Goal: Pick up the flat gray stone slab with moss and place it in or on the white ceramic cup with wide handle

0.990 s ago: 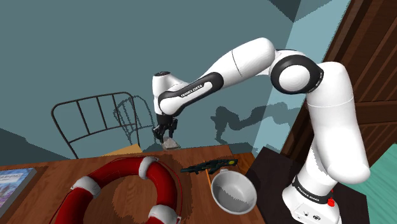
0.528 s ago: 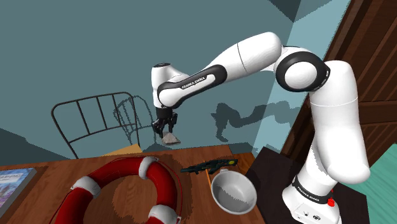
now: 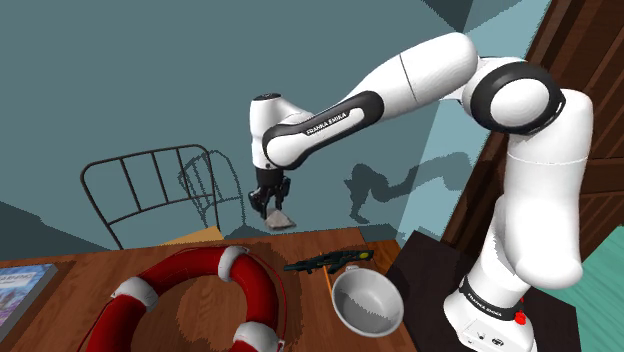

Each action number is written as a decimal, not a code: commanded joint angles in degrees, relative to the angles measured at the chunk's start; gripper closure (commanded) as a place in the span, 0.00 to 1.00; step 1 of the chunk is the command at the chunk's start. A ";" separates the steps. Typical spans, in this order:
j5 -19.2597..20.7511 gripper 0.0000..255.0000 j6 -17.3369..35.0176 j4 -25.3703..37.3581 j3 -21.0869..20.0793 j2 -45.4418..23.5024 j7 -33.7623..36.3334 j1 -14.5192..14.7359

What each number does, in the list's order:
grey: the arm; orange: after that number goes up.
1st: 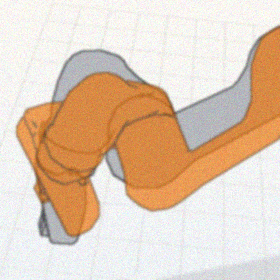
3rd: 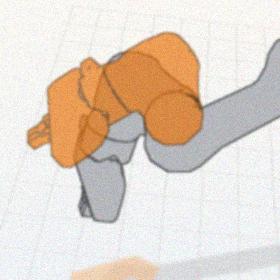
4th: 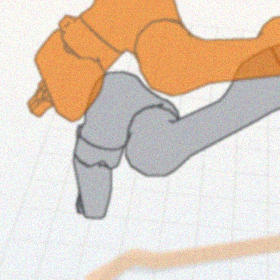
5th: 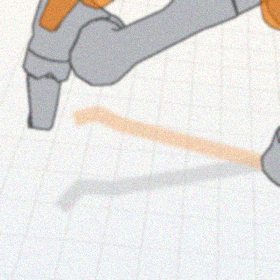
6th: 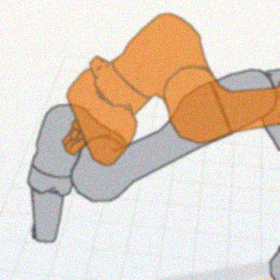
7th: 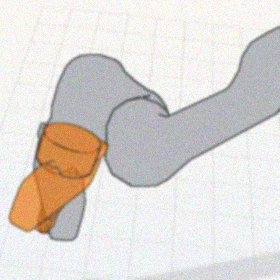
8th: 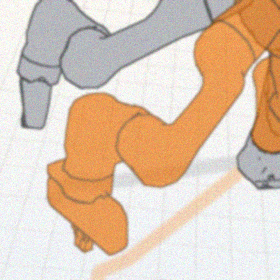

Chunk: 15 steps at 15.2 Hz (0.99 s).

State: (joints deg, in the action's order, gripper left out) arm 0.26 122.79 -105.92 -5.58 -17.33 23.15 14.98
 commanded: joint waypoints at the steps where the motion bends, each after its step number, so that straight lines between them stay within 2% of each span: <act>1: -0.35 1.00 1.82 -5.94 -0.35 4.15 0.51 0.25; 8: -2.26 1.00 5.71 -23.76 -2.07 18.22 2.77 1.82; 15: -5.51 1.00 6.50 -38.71 -4.32 32.60 5.29 4.53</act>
State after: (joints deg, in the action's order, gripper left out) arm -4.63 129.36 -142.27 -9.50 12.75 27.95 18.99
